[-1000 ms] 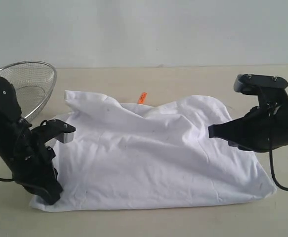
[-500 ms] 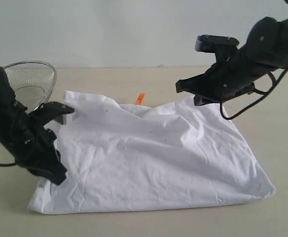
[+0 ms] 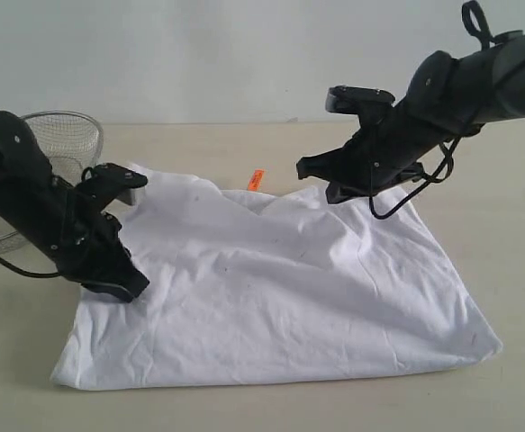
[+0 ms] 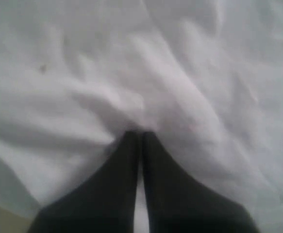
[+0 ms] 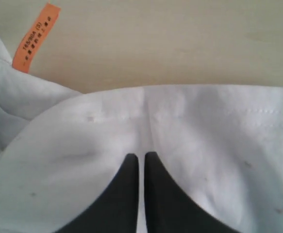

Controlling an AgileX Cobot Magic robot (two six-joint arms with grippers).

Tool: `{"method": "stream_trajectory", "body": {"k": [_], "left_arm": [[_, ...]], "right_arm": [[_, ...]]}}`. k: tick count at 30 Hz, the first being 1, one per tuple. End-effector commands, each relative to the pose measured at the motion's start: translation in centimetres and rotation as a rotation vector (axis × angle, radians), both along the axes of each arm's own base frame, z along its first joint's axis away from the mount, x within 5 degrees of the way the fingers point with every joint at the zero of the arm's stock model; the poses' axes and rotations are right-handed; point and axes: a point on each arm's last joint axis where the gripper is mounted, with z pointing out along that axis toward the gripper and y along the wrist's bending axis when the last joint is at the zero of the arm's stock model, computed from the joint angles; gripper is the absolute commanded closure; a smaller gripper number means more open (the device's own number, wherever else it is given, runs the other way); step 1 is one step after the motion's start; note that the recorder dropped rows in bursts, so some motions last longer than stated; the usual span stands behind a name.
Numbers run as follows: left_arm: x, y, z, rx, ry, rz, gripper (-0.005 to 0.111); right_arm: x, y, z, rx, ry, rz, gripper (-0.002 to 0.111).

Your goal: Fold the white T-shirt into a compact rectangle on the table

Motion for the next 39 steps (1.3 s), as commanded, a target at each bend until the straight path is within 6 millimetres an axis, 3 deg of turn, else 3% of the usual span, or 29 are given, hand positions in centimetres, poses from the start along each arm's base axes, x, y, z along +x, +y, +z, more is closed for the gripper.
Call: {"method": "stream_trajectory", "body": {"k": [1,7,14,20,28,39], "left_arm": [[0.4,0.0,-1.0,0.004,-0.001,0.016,0.102],[0.3,0.0,-1.0,0.003,0.011,0.013,0.102],[0.1,-0.1,-1.1,0.001,0.029,0.007,0.102],[0.0,-0.1,-1.1,0.000,0.036,0.005,0.102],[0.0,-0.1,-1.1,0.000,0.036,0.005,0.102],[0.0,-0.1,-1.1,-0.001,0.040,0.003,0.102]], "right_arm": [[0.4,0.0,-0.9,-0.009,-0.007,0.007,0.109],[0.8,-0.1,-2.7,-0.021,0.009,0.000,0.109],[1.2,-0.7,-3.1,-0.036,-0.012,-0.019,0.109],[1.7,-2.8,-3.1,-0.036,-0.022,-0.080,0.109],[2.0,-5.7,-4.8,-0.040,0.014,-0.146,0.109],[2.5,-8.4,-4.6,-0.056,-0.023,-0.210,0.109]]}}
